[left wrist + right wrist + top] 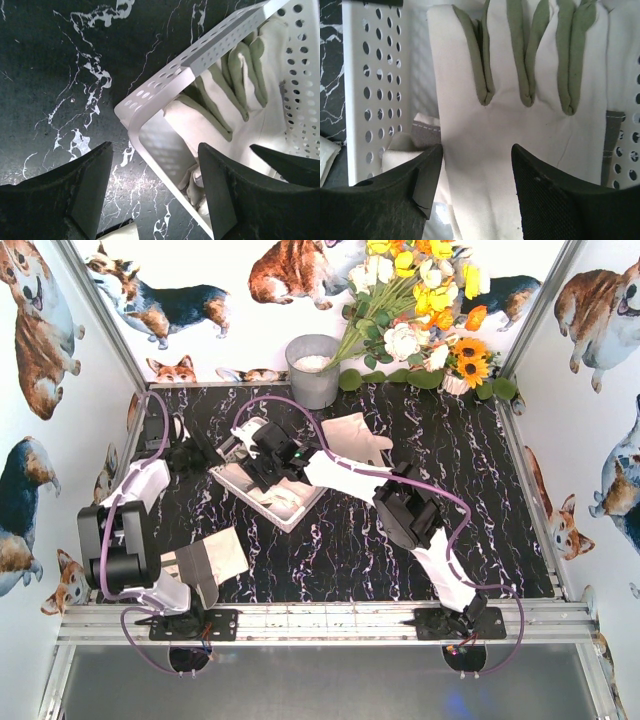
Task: Put the gloves into the storage basket
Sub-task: Adjust the glove in the bin.
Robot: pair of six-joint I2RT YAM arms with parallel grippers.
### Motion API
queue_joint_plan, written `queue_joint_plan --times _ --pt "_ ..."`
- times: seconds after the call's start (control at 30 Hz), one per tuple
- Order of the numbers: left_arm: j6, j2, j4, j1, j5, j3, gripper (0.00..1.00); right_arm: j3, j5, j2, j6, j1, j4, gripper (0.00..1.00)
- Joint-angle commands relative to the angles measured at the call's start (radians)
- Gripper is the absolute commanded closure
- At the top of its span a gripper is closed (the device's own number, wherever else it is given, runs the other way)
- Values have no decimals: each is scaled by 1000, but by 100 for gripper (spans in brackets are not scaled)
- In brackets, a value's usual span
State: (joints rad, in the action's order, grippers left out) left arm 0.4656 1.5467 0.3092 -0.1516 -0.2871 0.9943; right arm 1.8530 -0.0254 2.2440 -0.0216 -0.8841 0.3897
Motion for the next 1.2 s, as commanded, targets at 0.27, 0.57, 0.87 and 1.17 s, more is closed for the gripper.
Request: queue_joint_plan --times 0.27,0.57,0.87,1.17 --pt "-34 66 11 -14 -52 -5 44 117 221 57 74 -9 -34 49" --pt "-25 75 -47 -14 -138 -20 52 226 247 143 146 4 5 57" --pt "0 37 -150 -11 -204 -36 43 312 152 193 235 72 17 57" --pt "12 -221 15 -9 -6 -134 29 362 -77 122 212 80 55 38"
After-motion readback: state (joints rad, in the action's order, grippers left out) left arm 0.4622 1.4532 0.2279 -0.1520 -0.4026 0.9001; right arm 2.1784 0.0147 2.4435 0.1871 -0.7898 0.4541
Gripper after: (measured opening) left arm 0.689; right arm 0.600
